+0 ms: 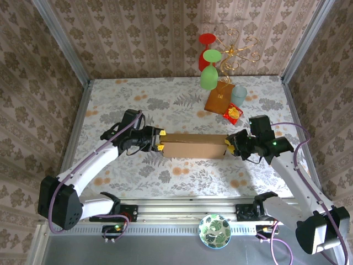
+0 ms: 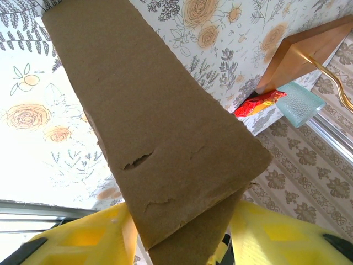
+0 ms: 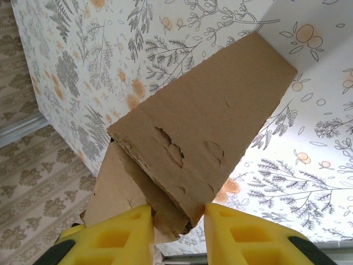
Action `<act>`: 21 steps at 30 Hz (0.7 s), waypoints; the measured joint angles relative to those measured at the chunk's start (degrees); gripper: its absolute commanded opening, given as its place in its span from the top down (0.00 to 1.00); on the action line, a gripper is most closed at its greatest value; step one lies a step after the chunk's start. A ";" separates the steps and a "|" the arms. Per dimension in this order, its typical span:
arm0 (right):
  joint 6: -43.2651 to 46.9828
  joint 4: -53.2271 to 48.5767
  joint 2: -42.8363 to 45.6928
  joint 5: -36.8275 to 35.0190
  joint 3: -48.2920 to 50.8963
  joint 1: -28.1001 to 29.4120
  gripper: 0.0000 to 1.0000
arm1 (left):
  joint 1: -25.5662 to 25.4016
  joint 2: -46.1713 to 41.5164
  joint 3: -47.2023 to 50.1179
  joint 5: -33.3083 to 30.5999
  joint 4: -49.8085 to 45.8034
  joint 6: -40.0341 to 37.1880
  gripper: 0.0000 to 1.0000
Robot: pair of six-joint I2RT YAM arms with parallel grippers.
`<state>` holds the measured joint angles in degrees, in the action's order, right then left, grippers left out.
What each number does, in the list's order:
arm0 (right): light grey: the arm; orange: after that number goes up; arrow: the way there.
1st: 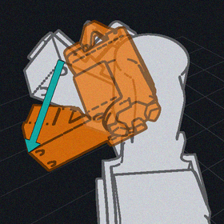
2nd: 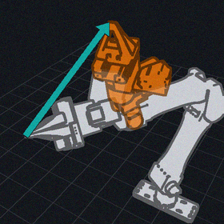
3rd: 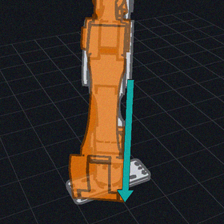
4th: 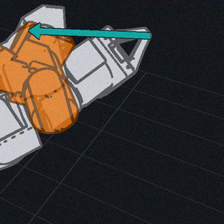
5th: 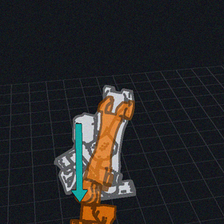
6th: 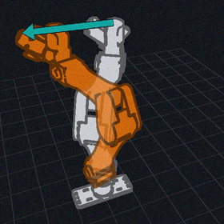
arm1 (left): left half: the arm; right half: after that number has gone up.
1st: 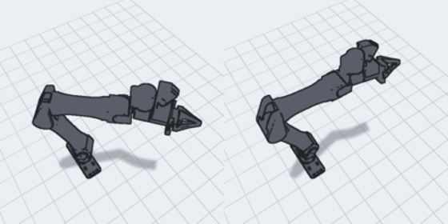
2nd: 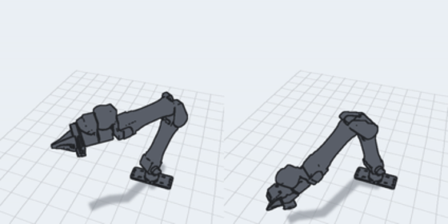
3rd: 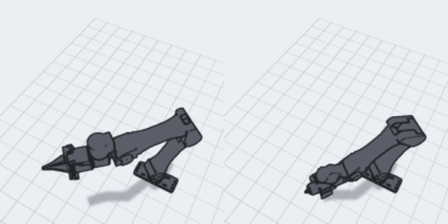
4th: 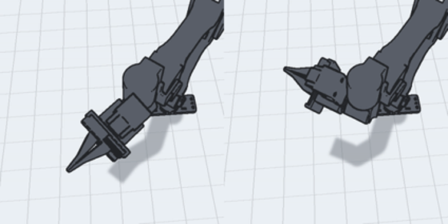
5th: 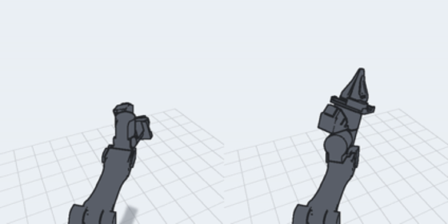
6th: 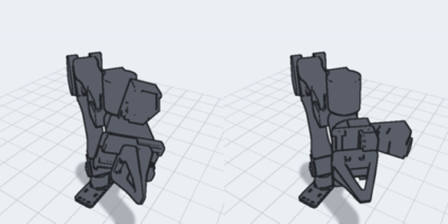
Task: Fold the paper box
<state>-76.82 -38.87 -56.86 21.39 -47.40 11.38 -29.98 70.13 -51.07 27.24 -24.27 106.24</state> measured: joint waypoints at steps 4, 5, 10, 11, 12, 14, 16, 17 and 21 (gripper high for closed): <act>1.64 0.02 -0.35 -0.13 0.00 0.00 0.73 | 0.07 0.33 0.00 0.17 0.33 -0.76 0.41; 1.84 0.04 -0.37 -0.15 0.00 0.00 0.73 | 0.20 0.33 0.00 0.20 0.31 -1.09 0.39; 1.90 0.11 -0.52 -0.17 0.00 0.00 0.73 | 1.60 0.33 -0.44 0.70 -1.09 -5.16 0.35; 1.90 0.13 -0.52 -0.17 -0.02 0.00 0.73 | 1.90 0.33 -0.81 0.63 -1.84 -6.05 0.35; 1.90 0.20 -0.66 -0.17 -0.04 -0.04 0.73 | 2.12 0.31 -1.36 0.63 -2.56 -7.19 0.35; 1.90 0.39 -0.92 -0.17 -0.13 -0.15 0.73 | 2.49 0.20 -2.19 0.66 -2.95 -9.05 0.35; 1.88 0.63 -1.16 -0.17 -0.20 -0.22 0.73 | 2.69 -0.26 -2.45 1.03 -2.82 -10.62 0.36; 1.88 0.68 -1.20 -0.17 -0.22 -0.22 0.73 | 2.71 -0.50 -2.45 1.38 -2.73 -11.23 0.38; 1.88 0.96 -1.29 -0.17 -0.22 -0.26 0.73 | 2.64 -0.98 -2.45 3.04 -2.73 -13.46 0.46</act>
<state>-74.94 -37.91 -58.15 21.21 -47.62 11.11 -27.33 69.14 -53.52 30.28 -27.00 92.77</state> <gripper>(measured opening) 0.269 0.567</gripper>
